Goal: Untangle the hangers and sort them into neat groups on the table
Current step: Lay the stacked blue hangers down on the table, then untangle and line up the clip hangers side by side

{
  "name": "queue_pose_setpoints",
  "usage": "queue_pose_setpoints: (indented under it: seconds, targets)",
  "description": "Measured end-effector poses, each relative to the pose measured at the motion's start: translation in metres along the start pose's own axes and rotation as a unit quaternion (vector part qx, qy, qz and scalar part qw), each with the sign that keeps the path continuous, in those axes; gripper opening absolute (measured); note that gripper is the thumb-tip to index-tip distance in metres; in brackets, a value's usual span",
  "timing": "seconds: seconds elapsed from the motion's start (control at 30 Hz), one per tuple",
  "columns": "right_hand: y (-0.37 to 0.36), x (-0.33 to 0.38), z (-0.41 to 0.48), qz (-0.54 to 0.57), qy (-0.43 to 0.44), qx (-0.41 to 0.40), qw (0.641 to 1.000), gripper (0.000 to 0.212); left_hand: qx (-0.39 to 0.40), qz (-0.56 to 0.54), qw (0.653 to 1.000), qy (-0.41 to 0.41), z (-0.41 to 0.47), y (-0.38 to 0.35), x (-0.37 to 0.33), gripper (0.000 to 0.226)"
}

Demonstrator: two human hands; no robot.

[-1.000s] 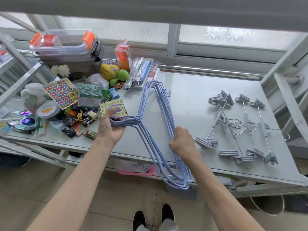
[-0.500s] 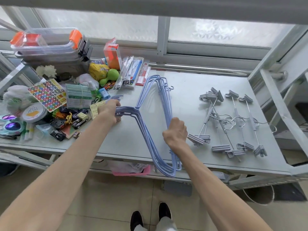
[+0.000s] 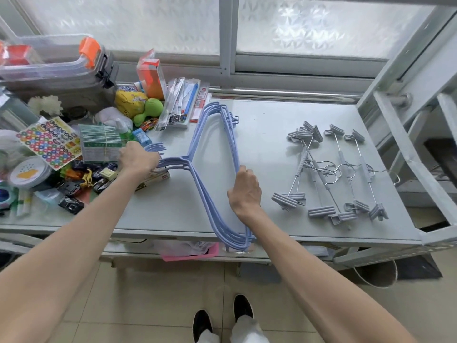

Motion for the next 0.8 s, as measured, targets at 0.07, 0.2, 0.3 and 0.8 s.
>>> queue_pose_setpoints:
  seconds: [0.07, 0.2, 0.3, 0.8]
  targets:
    - [-0.002, 0.001, 0.004, -0.002, 0.000, 0.002, 1.000, 0.037, -0.001, 0.009, 1.000, -0.007, 0.000, 0.002, -0.002, 0.039]
    - [-0.005, 0.007, 0.008, 0.011, -0.010, 0.003, 1.000, 0.039, -0.008, 0.012, 1.000, -0.010, 0.001, 0.004, -0.006, 0.034]
    - [-0.004, 0.007, 0.009, 0.024, -0.015, 0.017, 0.999, 0.031, -0.010, 0.007, 1.000, -0.006, 0.000, 0.006, -0.008, 0.038]
    - [0.144, -0.147, 0.044, 0.088, -0.244, -0.221, 0.940, 0.031, 0.212, -0.291, 0.882, -0.303, -0.136, -0.059, -0.181, 0.015]
Point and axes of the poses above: each hand's wrist, its own z-axis towards the middle knuckle, its own y-axis out of the back of the hand, x = y × z, the point moved 2 cm from there along z, towards the middle knuckle, and after that the axes turned 13 degrees about z, right-handed, at the moved point
